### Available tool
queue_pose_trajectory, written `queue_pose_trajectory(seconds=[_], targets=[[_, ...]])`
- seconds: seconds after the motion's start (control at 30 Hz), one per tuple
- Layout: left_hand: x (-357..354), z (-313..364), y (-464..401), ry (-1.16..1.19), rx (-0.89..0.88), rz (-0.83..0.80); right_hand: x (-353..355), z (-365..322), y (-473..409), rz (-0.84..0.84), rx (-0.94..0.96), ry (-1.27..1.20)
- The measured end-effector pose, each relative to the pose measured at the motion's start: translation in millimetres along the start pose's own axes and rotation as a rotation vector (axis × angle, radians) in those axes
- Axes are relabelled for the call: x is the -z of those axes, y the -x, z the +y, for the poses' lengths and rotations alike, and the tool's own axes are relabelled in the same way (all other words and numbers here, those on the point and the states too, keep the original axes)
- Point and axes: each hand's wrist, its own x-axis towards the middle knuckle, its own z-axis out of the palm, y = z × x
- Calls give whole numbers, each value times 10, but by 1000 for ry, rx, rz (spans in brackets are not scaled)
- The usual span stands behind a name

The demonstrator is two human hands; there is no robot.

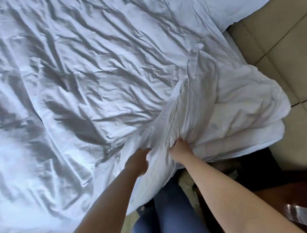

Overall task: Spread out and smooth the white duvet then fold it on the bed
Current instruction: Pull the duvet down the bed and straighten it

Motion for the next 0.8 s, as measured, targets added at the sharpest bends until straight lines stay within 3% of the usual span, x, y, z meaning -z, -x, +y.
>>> queue_pose_trajectory(seconds=[0.1, 0.2, 0.4, 0.47, 0.57, 0.7, 0.73, 0.8], targets=[[-88, -38, -35, 95, 59, 75, -59, -26, -7, -17, -66, -149], [-158, 15, -71, 136, 129, 171, -132, -14, 30, 97, -124, -350], [-115, 65, -51, 75, 191, 303, -209, -40, 309, 259, 24, -280], [-93, 56, -23, 191, 235, 287, -187, -42, 359, 276, 53, -271], [-75, 57, 71, 269, 241, 230, -96, -38, 434, 178, 84, -61], [-24, 102, 252, 298, 200, 303, 150, -114, 570, -77, 53, 441], [3, 117, 297, 323, 177, 302, 216, -181, 599, -139, 55, 487], [94, 143, 376, 352, 118, 281, 321, -381, 645, -204, 106, 315]])
